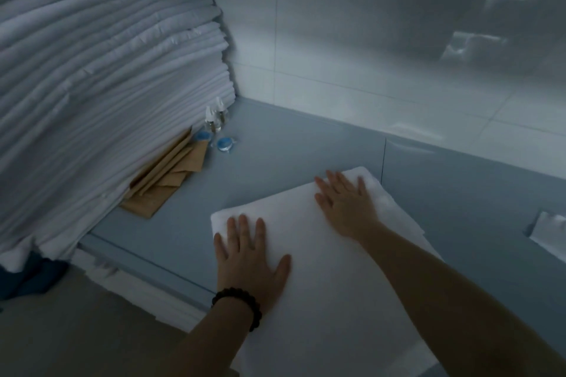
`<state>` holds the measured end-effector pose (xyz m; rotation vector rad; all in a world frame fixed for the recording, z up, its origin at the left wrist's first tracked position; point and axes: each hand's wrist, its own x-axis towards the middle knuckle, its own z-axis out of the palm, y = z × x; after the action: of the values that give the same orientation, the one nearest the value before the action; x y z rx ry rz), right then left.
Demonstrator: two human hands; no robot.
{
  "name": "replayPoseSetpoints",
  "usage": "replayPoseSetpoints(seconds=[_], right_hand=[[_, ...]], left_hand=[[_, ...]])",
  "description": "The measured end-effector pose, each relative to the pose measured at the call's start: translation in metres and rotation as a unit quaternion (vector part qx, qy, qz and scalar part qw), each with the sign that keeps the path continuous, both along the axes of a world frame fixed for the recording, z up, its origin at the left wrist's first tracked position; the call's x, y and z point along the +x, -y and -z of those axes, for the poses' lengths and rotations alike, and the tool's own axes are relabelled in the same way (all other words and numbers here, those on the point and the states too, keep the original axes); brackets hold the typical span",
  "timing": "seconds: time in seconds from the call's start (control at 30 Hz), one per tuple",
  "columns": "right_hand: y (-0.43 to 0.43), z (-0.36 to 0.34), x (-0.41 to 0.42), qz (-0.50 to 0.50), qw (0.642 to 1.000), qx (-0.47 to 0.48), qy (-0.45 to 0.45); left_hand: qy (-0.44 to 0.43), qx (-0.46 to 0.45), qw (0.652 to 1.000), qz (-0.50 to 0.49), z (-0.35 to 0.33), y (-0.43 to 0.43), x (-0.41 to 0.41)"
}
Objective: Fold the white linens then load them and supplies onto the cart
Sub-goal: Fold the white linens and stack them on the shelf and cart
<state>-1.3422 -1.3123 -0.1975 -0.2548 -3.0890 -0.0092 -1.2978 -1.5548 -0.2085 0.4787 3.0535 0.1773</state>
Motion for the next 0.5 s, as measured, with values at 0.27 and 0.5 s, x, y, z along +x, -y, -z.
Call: replayPoseSetpoints(seconds=[0.27,0.5], right_hand=[[-0.036,-0.009,0.0,0.165,0.973,-0.151,0.05],[-0.007,-0.01,0.053,0.224,0.972,-0.057,-0.034]], left_hand=[[0.002,-0.002,1.0,0.001,-0.003,0.0,0.001],[0.001,0.004,1.0,0.002,-0.002,0.0,0.001]])
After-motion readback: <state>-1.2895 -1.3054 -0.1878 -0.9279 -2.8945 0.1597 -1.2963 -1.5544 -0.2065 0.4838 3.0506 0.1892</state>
